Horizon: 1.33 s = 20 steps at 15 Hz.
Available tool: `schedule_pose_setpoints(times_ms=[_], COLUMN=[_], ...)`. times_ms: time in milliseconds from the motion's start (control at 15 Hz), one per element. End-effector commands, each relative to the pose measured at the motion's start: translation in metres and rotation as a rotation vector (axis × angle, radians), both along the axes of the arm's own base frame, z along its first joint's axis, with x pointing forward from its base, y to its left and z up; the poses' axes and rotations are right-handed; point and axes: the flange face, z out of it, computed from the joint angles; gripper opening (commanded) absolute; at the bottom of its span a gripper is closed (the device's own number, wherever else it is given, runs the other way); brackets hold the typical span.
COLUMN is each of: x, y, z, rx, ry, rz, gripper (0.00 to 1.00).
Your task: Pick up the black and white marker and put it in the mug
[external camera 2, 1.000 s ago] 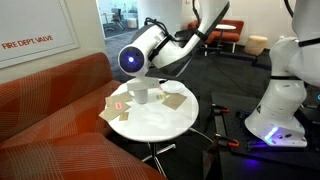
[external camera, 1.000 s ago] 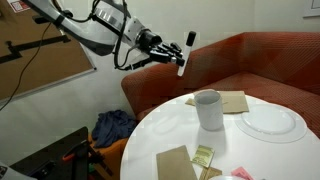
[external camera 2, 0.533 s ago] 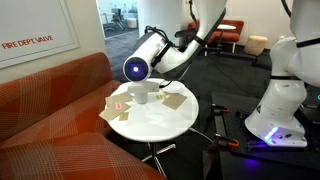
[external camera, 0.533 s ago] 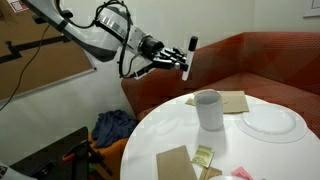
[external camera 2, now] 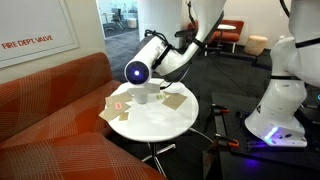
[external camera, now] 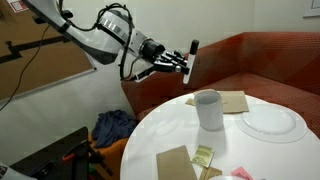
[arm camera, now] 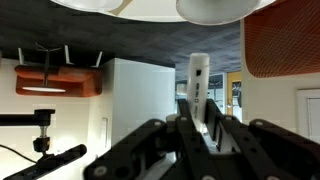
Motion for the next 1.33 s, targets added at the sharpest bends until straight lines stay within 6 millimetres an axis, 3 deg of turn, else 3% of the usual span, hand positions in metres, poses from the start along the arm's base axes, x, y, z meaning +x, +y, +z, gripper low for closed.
schedule_pose_setpoints(times_ms=[0,333,867,933,1267], x=[-0.001,-0.002,0.002,0.014,0.031], y=[-0.002,-0.011,-0.014,-0.013,-0.015], z=[0.002,-0.004,-0.041,-0.03,-0.031], rx=[-0.049,-0.163,-0.158,-0.161,-0.153], ry=[-0.034,-0.1,-0.181,-0.177,-0.195], rz=[-0.029,-0.067,-0.081,-0.081,-0.082], gripper=[0.05,0.05,0.05,0.05,0.05])
